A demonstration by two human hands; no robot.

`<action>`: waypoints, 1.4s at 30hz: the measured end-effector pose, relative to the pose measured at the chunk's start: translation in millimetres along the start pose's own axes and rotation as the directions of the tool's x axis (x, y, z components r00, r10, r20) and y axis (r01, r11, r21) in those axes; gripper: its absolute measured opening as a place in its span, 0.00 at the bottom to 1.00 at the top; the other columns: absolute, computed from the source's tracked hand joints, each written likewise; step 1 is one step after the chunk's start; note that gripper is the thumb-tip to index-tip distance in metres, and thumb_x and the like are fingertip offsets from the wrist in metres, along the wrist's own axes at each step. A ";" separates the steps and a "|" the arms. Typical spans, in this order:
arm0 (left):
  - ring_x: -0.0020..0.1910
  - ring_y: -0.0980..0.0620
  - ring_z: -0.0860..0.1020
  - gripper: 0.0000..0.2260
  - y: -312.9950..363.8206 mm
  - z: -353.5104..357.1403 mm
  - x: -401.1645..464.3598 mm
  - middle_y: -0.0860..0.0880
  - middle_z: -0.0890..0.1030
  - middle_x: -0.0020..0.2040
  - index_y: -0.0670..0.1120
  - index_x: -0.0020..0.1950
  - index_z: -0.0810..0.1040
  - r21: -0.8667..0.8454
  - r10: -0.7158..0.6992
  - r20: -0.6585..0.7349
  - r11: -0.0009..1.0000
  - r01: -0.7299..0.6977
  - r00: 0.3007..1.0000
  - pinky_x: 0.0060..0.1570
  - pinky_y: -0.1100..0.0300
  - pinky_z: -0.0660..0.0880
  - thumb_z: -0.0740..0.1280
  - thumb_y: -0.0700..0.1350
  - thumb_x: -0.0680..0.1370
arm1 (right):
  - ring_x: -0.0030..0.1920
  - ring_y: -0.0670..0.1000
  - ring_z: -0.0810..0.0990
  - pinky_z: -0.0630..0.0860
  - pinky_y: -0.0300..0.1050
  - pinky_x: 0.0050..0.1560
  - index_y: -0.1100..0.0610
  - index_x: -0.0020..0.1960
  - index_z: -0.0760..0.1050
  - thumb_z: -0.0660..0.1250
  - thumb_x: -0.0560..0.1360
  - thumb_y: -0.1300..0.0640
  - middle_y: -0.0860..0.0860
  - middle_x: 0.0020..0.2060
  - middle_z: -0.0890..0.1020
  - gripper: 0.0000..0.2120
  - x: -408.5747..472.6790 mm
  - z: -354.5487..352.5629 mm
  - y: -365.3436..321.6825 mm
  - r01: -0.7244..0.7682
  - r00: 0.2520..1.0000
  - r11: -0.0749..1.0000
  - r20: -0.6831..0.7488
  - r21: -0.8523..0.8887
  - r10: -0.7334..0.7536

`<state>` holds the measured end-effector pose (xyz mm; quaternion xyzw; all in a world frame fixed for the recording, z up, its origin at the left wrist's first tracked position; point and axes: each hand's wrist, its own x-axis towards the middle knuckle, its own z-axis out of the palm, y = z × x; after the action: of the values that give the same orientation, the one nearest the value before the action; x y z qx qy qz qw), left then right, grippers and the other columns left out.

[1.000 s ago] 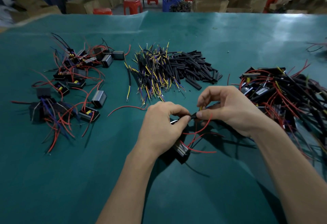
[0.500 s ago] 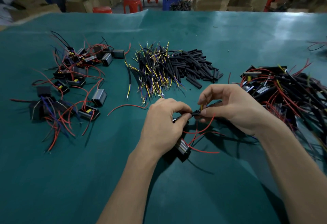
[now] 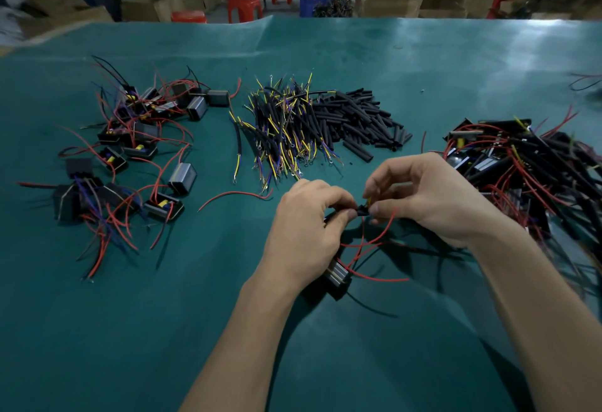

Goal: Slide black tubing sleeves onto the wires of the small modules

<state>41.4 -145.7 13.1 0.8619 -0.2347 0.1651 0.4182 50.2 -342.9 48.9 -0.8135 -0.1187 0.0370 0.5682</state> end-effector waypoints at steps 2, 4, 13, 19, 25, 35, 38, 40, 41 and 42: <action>0.47 0.49 0.77 0.02 -0.3 0.9 -0.1 0.51 0.83 0.42 0.47 0.46 0.86 0.001 -0.005 -0.001 1.000 0.005 1.000 0.49 0.57 0.71 0.74 0.41 0.75 | 0.36 0.51 0.83 0.81 0.40 0.41 0.59 0.42 0.82 0.75 0.68 0.77 0.54 0.35 0.83 0.13 0.6 1.1 -0.1 -0.002 1.000 1.000 -0.006 -0.010 0.002; 0.47 0.48 0.77 0.02 1.1 2.2 0.1 0.51 0.83 0.42 0.47 0.45 0.86 0.002 0.001 -0.006 1.000 -0.001 1.000 0.50 0.56 0.72 0.75 0.41 0.74 | 0.35 0.51 0.83 0.81 0.40 0.40 0.60 0.41 0.82 0.75 0.68 0.77 0.54 0.35 0.83 0.13 0.6 1.3 -0.6 -0.005 1.000 1.000 -0.014 0.019 0.005; 0.46 0.53 0.79 0.05 3.4 1.5 -0.3 0.56 0.83 0.42 0.48 0.47 0.84 -0.037 -0.023 -0.049 0.999 0.021 0.999 0.49 0.58 0.73 0.77 0.44 0.73 | 0.39 0.55 0.83 0.83 0.50 0.47 0.56 0.40 0.83 0.75 0.68 0.75 0.54 0.36 0.83 0.15 1.1 2.6 -2.9 0.002 0.998 0.999 -0.071 0.035 0.000; 0.42 0.58 0.78 0.07 6.1 0.7 -0.7 0.58 0.82 0.37 0.50 0.45 0.83 -0.069 -0.080 -0.034 0.995 0.078 0.996 0.47 0.62 0.73 0.79 0.44 0.70 | 0.35 0.51 0.81 0.80 0.41 0.40 0.61 0.42 0.81 0.79 0.67 0.70 0.55 0.36 0.82 0.10 0.5 4.6 -3.6 -0.005 0.998 1.000 -0.065 -0.002 0.005; 0.32 0.63 0.77 0.02 3.1 -2.2 0.2 0.56 0.82 0.34 0.48 0.43 0.85 -0.169 -0.168 0.032 0.971 0.171 0.985 0.35 0.70 0.70 0.73 0.43 0.75 | 0.38 0.51 0.80 0.80 0.41 0.43 0.61 0.41 0.80 0.78 0.67 0.72 0.56 0.37 0.82 0.11 0.6 1.6 -2.2 0.004 1.000 1.000 -0.007 0.007 -0.004; 0.38 0.53 0.74 0.16 -3.5 -2.5 4.9 0.41 0.83 0.42 0.42 0.47 0.82 -0.292 -0.268 0.425 0.863 0.411 0.865 0.47 0.49 0.74 0.61 0.52 0.74 | 0.38 0.54 0.81 0.81 0.45 0.45 0.60 0.42 0.79 0.76 0.67 0.73 0.58 0.37 0.83 0.11 -0.9 1.1 -3.0 0.040 0.998 0.992 0.044 0.120 -0.046; 0.38 0.53 0.74 0.14 -3.7 -0.6 5.1 0.43 0.82 0.41 0.43 0.45 0.80 -0.313 -0.300 0.404 0.843 0.438 0.864 0.45 0.52 0.72 0.62 0.52 0.72 | 0.38 0.53 0.82 0.81 0.44 0.45 0.60 0.42 0.80 0.76 0.68 0.73 0.58 0.37 0.83 0.11 -0.5 0.8 -2.7 0.031 0.998 0.994 0.049 0.109 -0.036; 0.38 0.52 0.74 0.11 -5.4 0.4 4.5 0.45 0.81 0.39 0.44 0.43 0.80 -0.332 -0.302 0.375 0.839 0.432 0.876 0.44 0.53 0.72 0.64 0.51 0.71 | 0.38 0.52 0.82 0.81 0.41 0.44 0.60 0.43 0.80 0.77 0.68 0.73 0.58 0.38 0.83 0.11 -0.1 1.1 -1.7 0.023 0.999 0.997 0.044 0.071 -0.026; 0.38 0.52 0.75 0.10 -6.4 1.2 4.2 0.45 0.81 0.39 0.45 0.43 0.80 -0.329 -0.304 0.355 0.844 0.423 0.884 0.44 0.52 0.72 0.65 0.51 0.70 | 0.38 0.51 0.81 0.81 0.40 0.43 0.60 0.43 0.80 0.77 0.68 0.72 0.57 0.37 0.83 0.11 0.0 0.9 -1.3 0.016 0.999 0.999 0.039 0.045 -0.018; 0.38 0.52 0.75 0.10 -7.2 2.0 3.7 0.46 0.81 0.38 0.46 0.42 0.80 -0.327 -0.309 0.335 0.848 0.417 0.890 0.44 0.52 0.73 0.66 0.51 0.70 | 0.37 0.50 0.81 0.81 0.40 0.41 0.60 0.43 0.80 0.78 0.68 0.71 0.56 0.37 0.83 0.10 -0.2 0.7 -1.0 0.005 0.999 1.000 0.035 0.023 -0.006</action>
<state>48.5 -144.4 9.1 0.8039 -0.1488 -0.0868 0.5693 49.8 -342.0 49.5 -0.8057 -0.1302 0.0510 0.5756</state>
